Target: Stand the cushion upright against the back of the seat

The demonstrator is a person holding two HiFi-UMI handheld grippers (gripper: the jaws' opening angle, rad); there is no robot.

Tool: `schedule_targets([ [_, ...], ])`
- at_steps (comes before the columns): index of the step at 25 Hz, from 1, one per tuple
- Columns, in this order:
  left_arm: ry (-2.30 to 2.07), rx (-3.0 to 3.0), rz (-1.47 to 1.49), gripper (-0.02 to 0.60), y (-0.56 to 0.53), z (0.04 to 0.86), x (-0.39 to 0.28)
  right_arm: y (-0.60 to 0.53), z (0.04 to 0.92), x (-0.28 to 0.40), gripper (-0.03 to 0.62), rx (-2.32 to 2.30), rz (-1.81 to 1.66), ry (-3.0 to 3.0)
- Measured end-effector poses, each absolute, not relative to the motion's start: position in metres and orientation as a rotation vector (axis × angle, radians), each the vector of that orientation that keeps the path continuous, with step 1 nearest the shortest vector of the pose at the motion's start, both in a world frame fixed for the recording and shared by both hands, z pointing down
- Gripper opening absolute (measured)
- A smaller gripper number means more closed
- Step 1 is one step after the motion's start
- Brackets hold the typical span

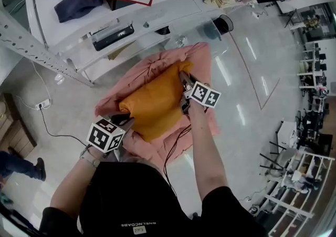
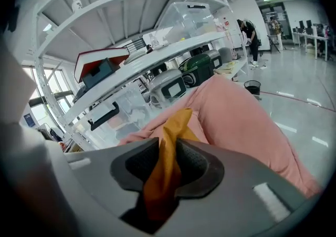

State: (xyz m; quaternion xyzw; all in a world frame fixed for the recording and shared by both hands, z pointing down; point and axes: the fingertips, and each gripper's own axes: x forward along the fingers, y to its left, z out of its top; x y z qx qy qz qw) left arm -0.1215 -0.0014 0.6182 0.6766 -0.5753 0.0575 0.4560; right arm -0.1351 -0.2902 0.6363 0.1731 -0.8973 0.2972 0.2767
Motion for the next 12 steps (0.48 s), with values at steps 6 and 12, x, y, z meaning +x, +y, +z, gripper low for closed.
schedule_targets([
  [6,-1.453,1.675,0.156,0.14,0.003,0.604,-0.122,-0.295,0.61,-0.135,0.264,0.451,0.854,-2.469],
  [12,-1.502,1.691,0.153,0.182,0.005,0.584,-0.132,-0.293,0.582,-0.126,0.296,0.447,0.88,-2.52],
])
